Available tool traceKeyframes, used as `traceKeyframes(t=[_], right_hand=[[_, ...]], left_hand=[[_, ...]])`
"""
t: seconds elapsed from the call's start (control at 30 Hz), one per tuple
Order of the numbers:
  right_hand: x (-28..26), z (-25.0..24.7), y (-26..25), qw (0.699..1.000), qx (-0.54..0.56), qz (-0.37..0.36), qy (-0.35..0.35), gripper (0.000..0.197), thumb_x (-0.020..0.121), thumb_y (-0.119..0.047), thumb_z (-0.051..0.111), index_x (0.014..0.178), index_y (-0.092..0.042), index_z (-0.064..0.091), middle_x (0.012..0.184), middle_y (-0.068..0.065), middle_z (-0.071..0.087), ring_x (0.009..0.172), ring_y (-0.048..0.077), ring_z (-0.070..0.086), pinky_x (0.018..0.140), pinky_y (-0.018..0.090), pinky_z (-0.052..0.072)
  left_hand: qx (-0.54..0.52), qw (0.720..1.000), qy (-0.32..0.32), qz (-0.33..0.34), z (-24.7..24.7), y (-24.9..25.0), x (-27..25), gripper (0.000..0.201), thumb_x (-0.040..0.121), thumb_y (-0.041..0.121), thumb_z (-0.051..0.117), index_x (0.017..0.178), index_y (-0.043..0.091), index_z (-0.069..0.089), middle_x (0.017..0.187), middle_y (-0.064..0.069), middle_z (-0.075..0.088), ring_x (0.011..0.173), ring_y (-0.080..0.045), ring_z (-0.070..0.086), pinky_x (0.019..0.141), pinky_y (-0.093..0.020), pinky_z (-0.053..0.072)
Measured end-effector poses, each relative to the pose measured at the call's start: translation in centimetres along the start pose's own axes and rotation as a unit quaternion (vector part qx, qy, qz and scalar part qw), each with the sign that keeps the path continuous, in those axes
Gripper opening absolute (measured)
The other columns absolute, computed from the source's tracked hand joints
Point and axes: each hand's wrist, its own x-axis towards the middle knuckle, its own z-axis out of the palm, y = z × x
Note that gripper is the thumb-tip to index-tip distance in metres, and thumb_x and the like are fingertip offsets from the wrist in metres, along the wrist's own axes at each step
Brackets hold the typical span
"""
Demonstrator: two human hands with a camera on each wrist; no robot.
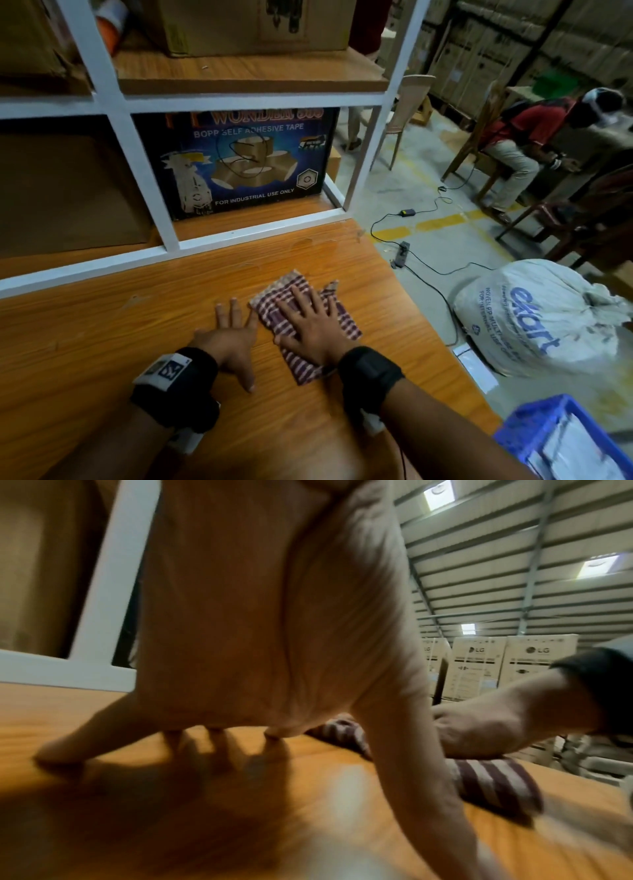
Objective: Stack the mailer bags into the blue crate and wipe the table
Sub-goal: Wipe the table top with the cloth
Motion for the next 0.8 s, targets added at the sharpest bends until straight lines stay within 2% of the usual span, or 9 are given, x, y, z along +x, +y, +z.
traceKeyframes(t=[0.07,0.23,0.33,0.43,0.57,0.63,0.73,0.8], right_hand=[[-1.1,-0.1,2.2,1.000,0.003,0.012,0.014,0.078,0.088,-0.076,0.032,0.153,-0.047,-0.001,0.164,-0.005,-0.013,0.150,0.032,-0.012,0.116,0.063,-0.005],[-6.1,-0.5,13.9,0.974,0.060,0.212,0.045,0.079,0.089,-0.075,0.032,0.154,-0.043,0.001,0.165,-0.001,-0.010,0.150,0.034,-0.005,0.116,0.063,0.001],[-9.5,0.2,16.4,0.959,0.092,0.261,0.057,0.081,0.089,-0.075,0.033,0.155,-0.040,0.003,0.165,0.004,-0.007,0.150,0.036,0.000,0.116,0.064,0.009],[-11.3,1.6,13.4,0.966,0.078,0.239,0.055,0.080,0.089,-0.075,0.030,0.154,-0.042,-0.002,0.164,0.005,-0.012,0.149,0.039,-0.007,0.113,0.067,-0.001],[-14.7,4.2,6.2,0.993,0.049,0.105,0.035,0.078,0.090,-0.075,0.030,0.154,-0.042,-0.002,0.164,0.002,-0.014,0.148,0.037,-0.016,0.112,0.066,-0.006],[-16.9,5.3,4.4,0.997,0.031,0.063,0.034,0.077,0.090,-0.075,0.028,0.154,-0.043,0.000,0.164,0.001,-0.013,0.148,0.034,-0.017,0.114,0.066,-0.007],[-19.5,6.4,6.2,0.997,0.031,0.045,0.049,0.078,0.087,-0.078,0.027,0.154,-0.044,0.004,0.164,-0.003,-0.011,0.149,0.030,-0.017,0.115,0.065,-0.003],[-20.9,6.5,9.2,0.993,0.047,0.089,0.064,0.081,0.085,-0.081,0.026,0.154,-0.045,0.005,0.165,-0.004,-0.010,0.150,0.029,-0.015,0.116,0.064,-0.001]], left_hand=[[0.007,1.000,0.010,-0.004,1.0,1.1,-0.8,0.154,0.058,0.051,0.089,0.144,0.026,-0.036,0.135,-0.010,-0.055,0.137,-0.045,-0.036,0.110,-0.074,0.008],[-0.002,1.000,0.014,0.018,4.1,1.9,-2.9,0.154,0.058,0.053,0.088,0.145,0.024,-0.036,0.140,-0.010,-0.054,0.137,-0.042,-0.037,0.105,-0.076,0.005],[0.003,1.000,0.013,0.011,6.0,3.0,-4.0,0.157,0.055,0.058,0.087,0.144,0.023,-0.037,0.140,-0.013,-0.054,0.137,-0.044,-0.037,0.104,-0.077,0.005],[0.004,1.000,0.012,0.002,7.1,4.8,-4.7,0.161,0.051,0.062,0.087,0.142,0.022,-0.040,0.135,-0.015,-0.057,0.136,-0.047,-0.037,0.104,-0.079,0.007],[0.011,1.000,0.000,-0.011,8.5,8.0,-5.3,0.163,0.050,0.060,0.089,0.139,0.021,-0.043,0.135,-0.019,-0.057,0.133,-0.050,-0.038,0.105,-0.079,0.006],[0.014,1.000,0.007,-0.014,9.5,9.6,-5.6,0.165,0.048,0.058,0.090,0.140,0.021,-0.042,0.135,-0.019,-0.056,0.133,-0.051,-0.038,0.105,-0.079,0.009],[0.022,0.999,0.003,-0.024,11.1,11.3,-6.5,0.162,0.051,0.060,0.088,0.140,0.022,-0.042,0.140,-0.018,-0.054,0.135,-0.049,-0.037,0.104,-0.079,0.009],[0.026,0.999,0.000,-0.028,12.2,11.9,-7.3,0.160,0.053,0.060,0.087,0.139,0.024,-0.043,0.139,-0.016,-0.055,0.134,-0.047,-0.039,0.104,-0.079,0.005]])
